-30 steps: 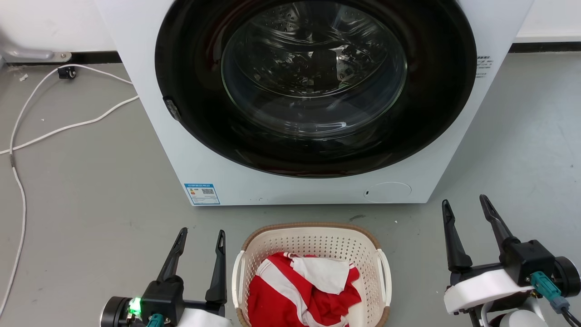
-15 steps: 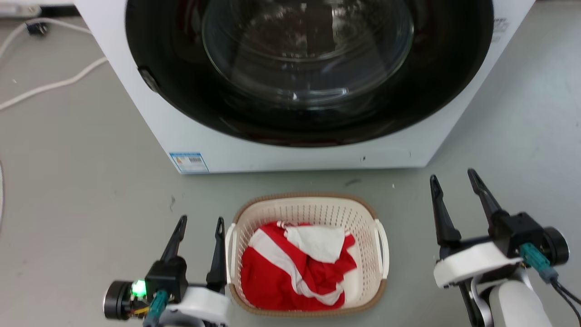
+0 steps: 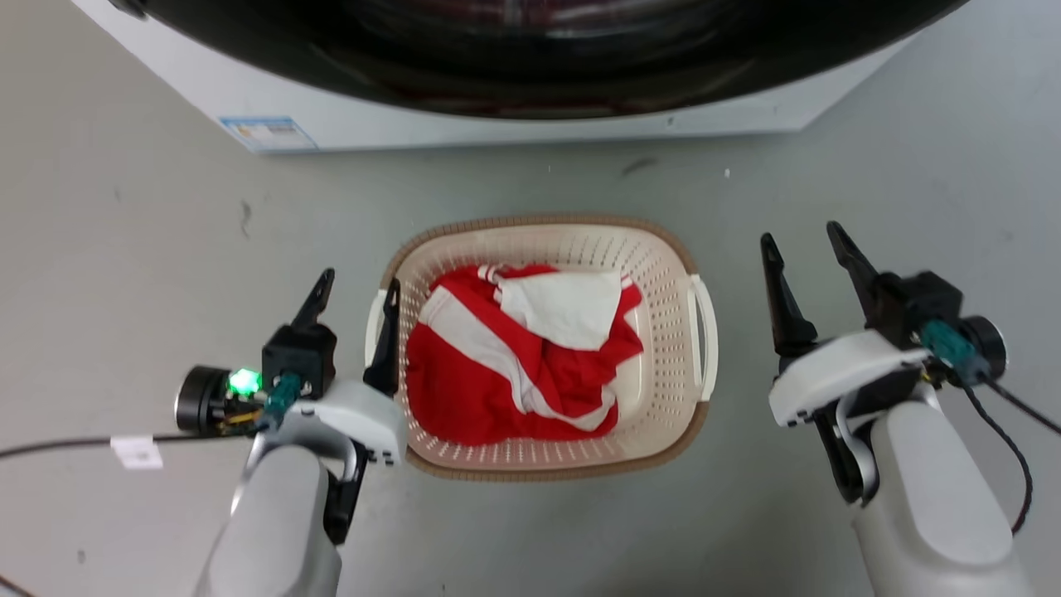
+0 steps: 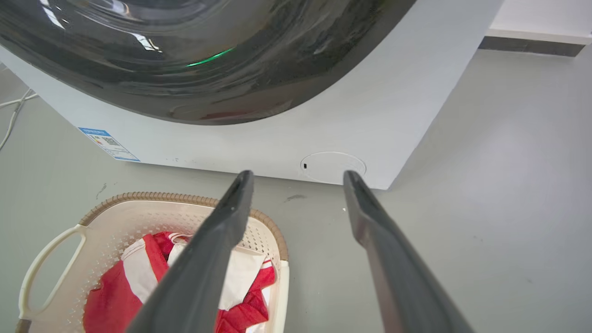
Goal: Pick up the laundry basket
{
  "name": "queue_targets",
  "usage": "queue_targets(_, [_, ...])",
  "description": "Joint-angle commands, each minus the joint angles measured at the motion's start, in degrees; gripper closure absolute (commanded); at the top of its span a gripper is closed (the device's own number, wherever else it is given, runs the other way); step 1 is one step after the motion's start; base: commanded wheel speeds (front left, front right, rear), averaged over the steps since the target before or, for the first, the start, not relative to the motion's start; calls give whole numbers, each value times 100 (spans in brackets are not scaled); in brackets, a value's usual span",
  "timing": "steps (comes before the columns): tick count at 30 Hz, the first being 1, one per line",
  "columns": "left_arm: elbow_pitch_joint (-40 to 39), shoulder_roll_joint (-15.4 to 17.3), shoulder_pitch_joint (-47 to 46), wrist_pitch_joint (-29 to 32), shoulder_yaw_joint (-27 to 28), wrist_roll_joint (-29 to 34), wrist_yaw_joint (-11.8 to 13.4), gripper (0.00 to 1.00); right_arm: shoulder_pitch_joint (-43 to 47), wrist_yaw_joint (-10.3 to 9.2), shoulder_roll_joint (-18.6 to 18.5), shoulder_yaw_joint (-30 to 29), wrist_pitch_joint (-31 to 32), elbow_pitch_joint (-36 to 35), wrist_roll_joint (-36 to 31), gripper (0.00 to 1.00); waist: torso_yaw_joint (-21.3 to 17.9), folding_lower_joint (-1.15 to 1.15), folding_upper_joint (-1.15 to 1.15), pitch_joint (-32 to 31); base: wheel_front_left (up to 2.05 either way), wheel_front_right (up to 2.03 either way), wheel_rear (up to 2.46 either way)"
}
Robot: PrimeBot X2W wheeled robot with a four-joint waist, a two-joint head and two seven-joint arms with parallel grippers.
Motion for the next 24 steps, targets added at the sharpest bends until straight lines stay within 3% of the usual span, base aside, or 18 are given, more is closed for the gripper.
queue_targets(1, [123,21,-155,-16,0,-15,-20,0,-186,-2,0,20,47,104,17,0,-7,-1,0,439,0,0,0])
queue_targets(15, [2285,179,-1584,-15,-54,-106,-193,0,-1404,-2,-5,355,447,2107,468,0,87,-1,0,1315,0,0,0])
queue_targets(24, [3474,200,-2453,4,-227,-127,-290,0,-2160,-2,-2,609,1032,3198,830,0,146,-1,0,1679,0,0,0])
